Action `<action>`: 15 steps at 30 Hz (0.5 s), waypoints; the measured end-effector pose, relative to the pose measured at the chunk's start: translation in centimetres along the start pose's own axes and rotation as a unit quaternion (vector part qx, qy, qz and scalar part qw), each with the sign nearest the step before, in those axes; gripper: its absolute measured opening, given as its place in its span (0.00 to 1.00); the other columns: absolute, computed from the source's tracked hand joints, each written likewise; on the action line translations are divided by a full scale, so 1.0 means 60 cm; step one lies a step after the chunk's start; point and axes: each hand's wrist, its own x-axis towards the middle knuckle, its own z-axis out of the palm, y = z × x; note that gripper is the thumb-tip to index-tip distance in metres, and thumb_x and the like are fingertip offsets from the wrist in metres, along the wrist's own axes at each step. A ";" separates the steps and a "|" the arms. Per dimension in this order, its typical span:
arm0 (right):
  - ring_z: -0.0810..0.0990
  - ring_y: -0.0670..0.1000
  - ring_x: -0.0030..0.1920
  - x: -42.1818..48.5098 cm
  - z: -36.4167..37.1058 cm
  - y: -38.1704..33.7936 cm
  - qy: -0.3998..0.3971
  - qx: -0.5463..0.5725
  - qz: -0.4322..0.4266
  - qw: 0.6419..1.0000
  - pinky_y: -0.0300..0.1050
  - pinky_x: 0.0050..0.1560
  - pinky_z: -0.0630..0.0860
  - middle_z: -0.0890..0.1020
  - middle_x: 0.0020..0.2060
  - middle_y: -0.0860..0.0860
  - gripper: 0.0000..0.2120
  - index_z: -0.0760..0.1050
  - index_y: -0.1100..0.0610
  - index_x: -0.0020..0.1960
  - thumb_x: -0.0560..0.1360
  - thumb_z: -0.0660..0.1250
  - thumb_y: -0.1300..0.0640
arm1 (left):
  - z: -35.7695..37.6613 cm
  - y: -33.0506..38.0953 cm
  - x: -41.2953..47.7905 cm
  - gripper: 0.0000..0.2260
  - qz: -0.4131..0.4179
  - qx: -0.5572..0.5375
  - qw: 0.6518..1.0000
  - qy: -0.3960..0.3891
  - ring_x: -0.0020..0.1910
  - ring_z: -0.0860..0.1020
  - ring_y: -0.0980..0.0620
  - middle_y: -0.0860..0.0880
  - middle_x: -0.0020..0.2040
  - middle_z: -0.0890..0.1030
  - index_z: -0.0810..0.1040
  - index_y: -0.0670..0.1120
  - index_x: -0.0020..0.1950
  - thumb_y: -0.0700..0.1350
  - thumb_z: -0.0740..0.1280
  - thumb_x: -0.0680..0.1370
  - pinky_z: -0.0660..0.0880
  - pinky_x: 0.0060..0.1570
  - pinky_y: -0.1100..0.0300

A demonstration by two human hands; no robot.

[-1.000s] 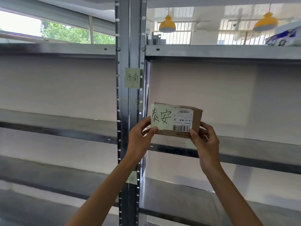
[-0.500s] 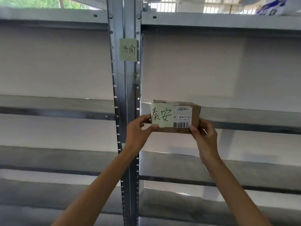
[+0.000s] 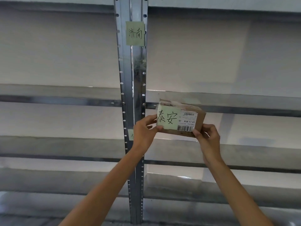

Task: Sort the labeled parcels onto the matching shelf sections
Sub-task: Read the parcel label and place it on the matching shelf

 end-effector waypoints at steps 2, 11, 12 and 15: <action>0.79 0.53 0.54 -0.004 0.002 0.005 0.000 -0.007 0.004 1.000 0.54 0.63 0.75 0.80 0.55 0.56 0.14 0.70 0.61 0.55 0.73 0.69 0.65 | -0.002 -0.008 -0.002 0.16 -0.001 -0.005 1.000 -0.006 0.54 0.79 0.54 0.47 0.58 0.82 0.78 0.44 0.59 0.39 0.71 0.72 0.78 0.53 0.60; 0.79 0.52 0.53 -0.014 0.007 0.041 0.004 -0.048 0.037 0.998 0.51 0.62 0.74 0.80 0.52 0.52 0.14 0.71 0.58 0.54 0.72 0.70 0.64 | 0.001 -0.069 -0.012 0.14 -0.047 -0.016 0.998 -0.043 0.53 0.77 0.55 0.48 0.61 0.80 0.75 0.46 0.61 0.41 0.68 0.75 0.73 0.52 0.68; 0.79 0.52 0.52 -0.014 0.006 0.048 0.003 -0.050 0.043 0.998 0.50 0.62 0.74 0.79 0.52 0.51 0.14 0.71 0.58 0.54 0.72 0.71 0.63 | 0.004 -0.076 -0.012 0.14 -0.050 -0.010 0.998 -0.044 0.53 0.77 0.56 0.48 0.61 0.80 0.75 0.46 0.61 0.41 0.68 0.75 0.72 0.52 0.68; 0.79 0.52 0.52 -0.013 0.004 0.073 0.004 -0.045 0.060 0.997 0.49 0.61 0.75 0.80 0.50 0.52 0.13 0.71 0.58 0.53 0.72 0.71 0.64 | 0.017 -0.100 -0.008 0.14 -0.062 -0.001 0.997 -0.048 0.54 0.79 0.54 0.49 0.60 0.80 0.76 0.46 0.61 0.41 0.68 0.75 0.73 0.52 0.68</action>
